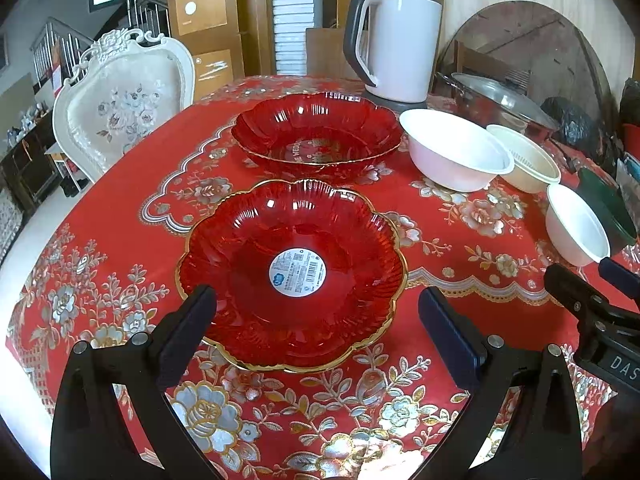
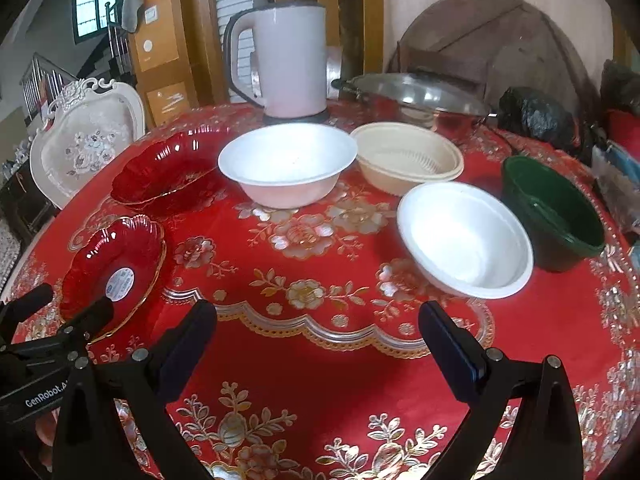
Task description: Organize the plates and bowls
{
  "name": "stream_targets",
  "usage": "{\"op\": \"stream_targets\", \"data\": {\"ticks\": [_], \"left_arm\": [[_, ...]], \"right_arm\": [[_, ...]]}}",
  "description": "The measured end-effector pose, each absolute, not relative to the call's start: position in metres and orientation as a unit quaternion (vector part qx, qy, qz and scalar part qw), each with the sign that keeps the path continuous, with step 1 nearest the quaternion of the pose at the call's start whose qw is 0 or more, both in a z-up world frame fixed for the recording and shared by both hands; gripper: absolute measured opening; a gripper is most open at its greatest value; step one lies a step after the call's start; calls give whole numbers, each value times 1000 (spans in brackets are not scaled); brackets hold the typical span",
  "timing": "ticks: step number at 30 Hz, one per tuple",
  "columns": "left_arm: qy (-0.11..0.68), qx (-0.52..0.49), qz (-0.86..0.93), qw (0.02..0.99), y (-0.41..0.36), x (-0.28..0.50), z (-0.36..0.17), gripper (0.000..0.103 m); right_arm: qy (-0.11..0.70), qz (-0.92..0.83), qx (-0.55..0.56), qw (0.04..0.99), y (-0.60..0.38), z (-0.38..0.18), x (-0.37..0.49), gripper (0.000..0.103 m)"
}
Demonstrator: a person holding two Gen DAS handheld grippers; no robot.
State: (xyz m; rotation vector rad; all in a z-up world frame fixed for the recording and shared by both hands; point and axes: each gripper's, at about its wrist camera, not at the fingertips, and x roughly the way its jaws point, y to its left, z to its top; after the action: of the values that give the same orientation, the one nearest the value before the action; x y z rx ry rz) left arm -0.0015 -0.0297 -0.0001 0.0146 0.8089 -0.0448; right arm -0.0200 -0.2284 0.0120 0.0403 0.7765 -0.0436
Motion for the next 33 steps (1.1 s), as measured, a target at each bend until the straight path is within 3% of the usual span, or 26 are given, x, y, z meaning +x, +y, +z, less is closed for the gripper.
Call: {"op": "stream_targets", "data": {"ticks": [15,33], "left_arm": [[394,-5,-14,919,-18,0,1,102],[415,-40,42,908,61,16,1,102]], "right_arm": [[376,-24,12,926,-226,12,-20,101],[402,27,-16,915,-183,7,2,101]]}}
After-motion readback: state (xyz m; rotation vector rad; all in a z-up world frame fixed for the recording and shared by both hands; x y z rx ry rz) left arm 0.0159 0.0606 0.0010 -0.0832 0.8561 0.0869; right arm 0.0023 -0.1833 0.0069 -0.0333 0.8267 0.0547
